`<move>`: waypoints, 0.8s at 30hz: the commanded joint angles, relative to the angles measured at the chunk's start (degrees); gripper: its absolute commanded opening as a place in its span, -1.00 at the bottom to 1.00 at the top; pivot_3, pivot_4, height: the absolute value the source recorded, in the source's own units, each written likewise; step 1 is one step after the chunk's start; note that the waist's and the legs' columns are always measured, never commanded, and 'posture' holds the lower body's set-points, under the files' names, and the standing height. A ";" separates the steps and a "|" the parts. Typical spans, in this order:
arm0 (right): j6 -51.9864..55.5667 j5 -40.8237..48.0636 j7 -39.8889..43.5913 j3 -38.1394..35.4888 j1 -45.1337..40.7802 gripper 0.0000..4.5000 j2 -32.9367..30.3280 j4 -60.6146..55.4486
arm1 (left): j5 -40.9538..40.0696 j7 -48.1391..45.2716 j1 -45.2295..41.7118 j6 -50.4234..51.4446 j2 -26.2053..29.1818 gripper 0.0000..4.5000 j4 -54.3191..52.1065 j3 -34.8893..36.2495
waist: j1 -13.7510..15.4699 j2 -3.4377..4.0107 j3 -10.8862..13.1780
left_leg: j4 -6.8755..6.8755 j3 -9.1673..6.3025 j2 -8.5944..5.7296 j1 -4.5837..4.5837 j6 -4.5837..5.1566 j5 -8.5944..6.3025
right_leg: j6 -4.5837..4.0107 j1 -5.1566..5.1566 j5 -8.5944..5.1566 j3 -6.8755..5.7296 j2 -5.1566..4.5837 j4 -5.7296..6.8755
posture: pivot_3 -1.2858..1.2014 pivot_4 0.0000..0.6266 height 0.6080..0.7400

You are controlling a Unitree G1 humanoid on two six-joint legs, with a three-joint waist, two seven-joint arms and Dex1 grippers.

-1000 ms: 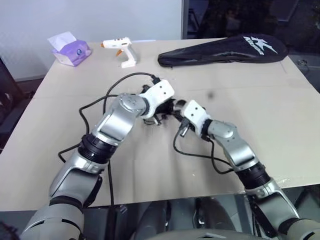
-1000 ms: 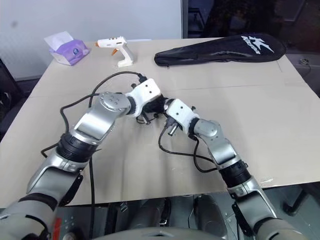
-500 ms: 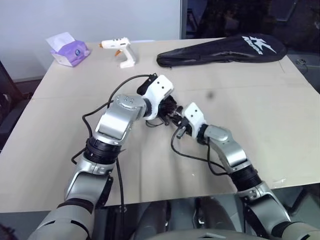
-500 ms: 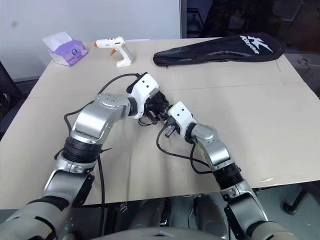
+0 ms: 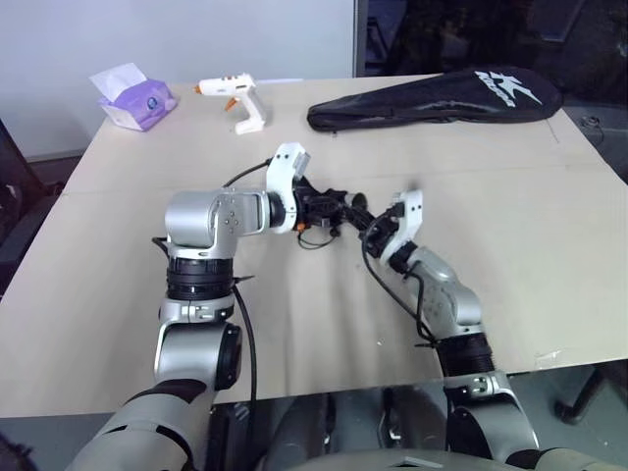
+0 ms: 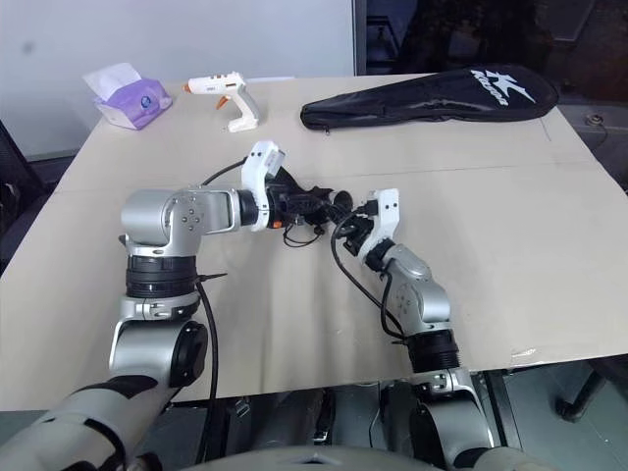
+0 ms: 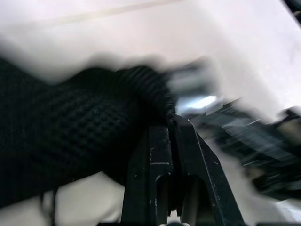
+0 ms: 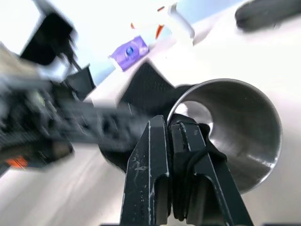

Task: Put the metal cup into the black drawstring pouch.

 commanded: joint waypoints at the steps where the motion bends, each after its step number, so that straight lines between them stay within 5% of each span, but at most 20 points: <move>1: -0.24 -0.98 2.68 4.28 -0.17 -0.98 -1.29 -2.54 | -2.10 0.80 -0.72 0.95 -0.53 -1.00 -1.26 0.52 | -0.01 0.00 0.00 | 0.00 0.00 0.00 0.00 0.00 0.00 | 0.00 0.00 0.00 0.00 0.00 0.00 | 0.03 -0.52 1.00; 17: -12.52 -14.44 4.50 13.67 -5.31 -0.98 -7.02 4.47 | -10.69 -0.54 0.91 0.66 -0.14 -1.00 -8.90 1.24 | 0.05 0.00 0.00 | 0.00 0.01 -0.02 0.00 -0.02 0.01 | 0.00 0.00 0.00 0.02 -0.04 -0.02 | 0.03 -0.52 1.00; 24: -14.24 -9.42 6.42 10.97 -6.25 -0.98 -4.20 2.48 | -9.77 0.94 3.64 -1.07 2.83 -1.00 -6.27 0.87 | -0.13 0.00 0.00 | -0.03 0.01 0.01 0.00 -0.05 0.02 | -0.01 -0.02 0.00 0.02 0.00 -0.01 | 0.03 -0.52 1.00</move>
